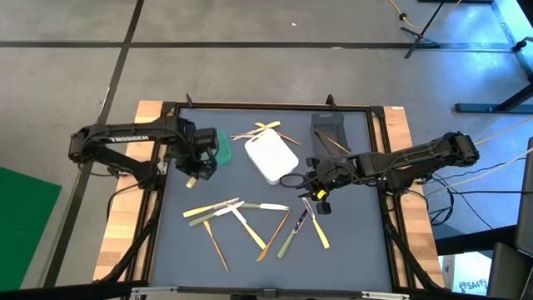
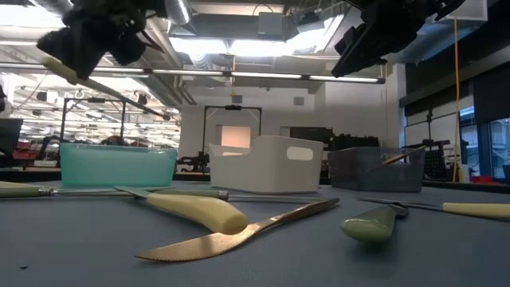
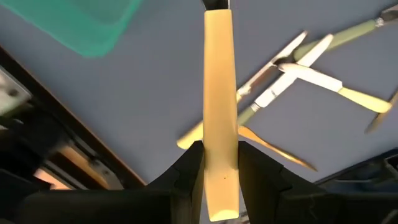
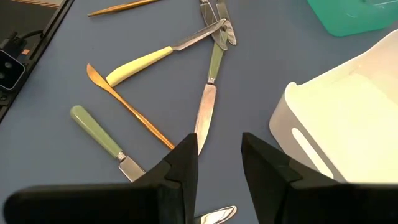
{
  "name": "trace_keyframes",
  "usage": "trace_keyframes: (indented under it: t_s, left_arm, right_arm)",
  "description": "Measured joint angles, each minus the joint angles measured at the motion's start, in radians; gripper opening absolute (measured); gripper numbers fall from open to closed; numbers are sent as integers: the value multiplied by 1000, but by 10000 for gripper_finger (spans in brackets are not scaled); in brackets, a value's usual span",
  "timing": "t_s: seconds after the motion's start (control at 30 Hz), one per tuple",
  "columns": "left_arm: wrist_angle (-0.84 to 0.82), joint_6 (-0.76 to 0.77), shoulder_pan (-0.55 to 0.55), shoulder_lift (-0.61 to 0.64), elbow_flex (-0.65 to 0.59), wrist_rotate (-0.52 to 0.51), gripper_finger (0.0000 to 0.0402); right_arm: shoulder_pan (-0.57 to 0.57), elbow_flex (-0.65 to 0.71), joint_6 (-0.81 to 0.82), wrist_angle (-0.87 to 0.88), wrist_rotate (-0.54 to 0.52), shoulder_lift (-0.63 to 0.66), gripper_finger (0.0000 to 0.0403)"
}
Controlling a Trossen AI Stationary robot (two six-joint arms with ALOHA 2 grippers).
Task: Sort silverware by color (type)
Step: Put the bottom left yellow table knife into the green bin
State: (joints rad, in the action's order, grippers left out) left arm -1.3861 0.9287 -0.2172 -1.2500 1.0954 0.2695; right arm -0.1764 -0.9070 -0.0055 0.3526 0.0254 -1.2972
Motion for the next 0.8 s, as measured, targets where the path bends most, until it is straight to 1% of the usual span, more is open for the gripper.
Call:
trace_keyframes:
  t_s: [0.17, 0.33, 0.63, 0.8]
  left_arm:
    - [-67, -146, -102, -32, 0, -25, 78]
    - [-106, -293, -174, -83, 0, -35, 78]
    - [-122, -490, -258, -219, 0, -85, 78]
    - [-147, -551, -287, -297, 0, -157, 78]
  right_arm:
    - [0, 0, 0, 0, 0, 0, 111]
    - [0, 0, 0, -2, 0, 0, 111]
    - [0, 0, 0, -3, 0, 0, 111]
    - [0, 0, 0, -4, 0, 0, 111]
